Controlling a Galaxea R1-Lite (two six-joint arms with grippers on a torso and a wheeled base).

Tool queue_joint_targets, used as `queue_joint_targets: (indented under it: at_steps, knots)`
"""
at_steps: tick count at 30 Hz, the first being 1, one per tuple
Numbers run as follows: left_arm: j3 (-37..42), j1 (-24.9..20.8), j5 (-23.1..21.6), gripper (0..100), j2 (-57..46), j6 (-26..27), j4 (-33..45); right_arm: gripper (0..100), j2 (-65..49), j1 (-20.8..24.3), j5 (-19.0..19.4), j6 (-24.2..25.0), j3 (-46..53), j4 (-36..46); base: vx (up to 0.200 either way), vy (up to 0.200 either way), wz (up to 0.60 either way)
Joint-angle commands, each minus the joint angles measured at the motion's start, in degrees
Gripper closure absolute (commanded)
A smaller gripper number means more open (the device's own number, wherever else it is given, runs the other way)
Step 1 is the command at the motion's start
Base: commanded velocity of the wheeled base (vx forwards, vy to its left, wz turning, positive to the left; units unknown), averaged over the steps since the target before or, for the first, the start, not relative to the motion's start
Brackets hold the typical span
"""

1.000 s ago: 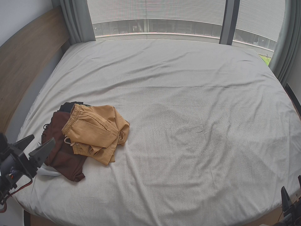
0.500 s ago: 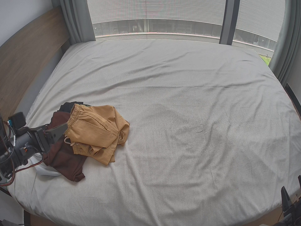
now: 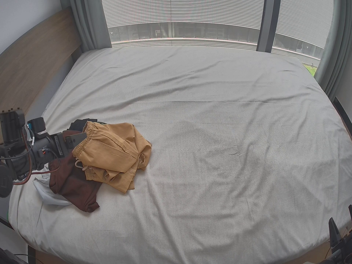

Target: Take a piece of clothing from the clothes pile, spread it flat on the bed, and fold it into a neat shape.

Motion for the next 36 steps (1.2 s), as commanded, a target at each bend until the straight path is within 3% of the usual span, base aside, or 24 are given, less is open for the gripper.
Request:
queue_joint_targets:
  at_steps: [1, 15, 23, 36]
  knots:
    - [-3.7, 0.1, 0.0, 0, 6.3, 0.2, -0.1, 0, -0.9, 0.0, 0.0, 0.0, 0.9, 0.0, 0.000, 0.000, 0.00]
    - [-13.6, 0.2, 0.1, 0, 17.9, 0.9, -0.2, 0, -0.9, 0.0, 0.0, 0.1, 0.8, 0.0, 0.000, 0.000, 0.00]
    - [-17.4, 1.6, 0.1, 0, 25.2, 4.7, -3.3, 0, -0.9, 0.0, 0.0, 0.1, 0.8, 0.0, 0.000, 0.000, 0.00]
    - [-24.4, 3.1, -5.0, 0, 31.8, 5.8, -2.7, 0, -0.9, 0.0, 0.0, 0.1, 0.8, 0.0, 0.000, 0.000, 0.00]
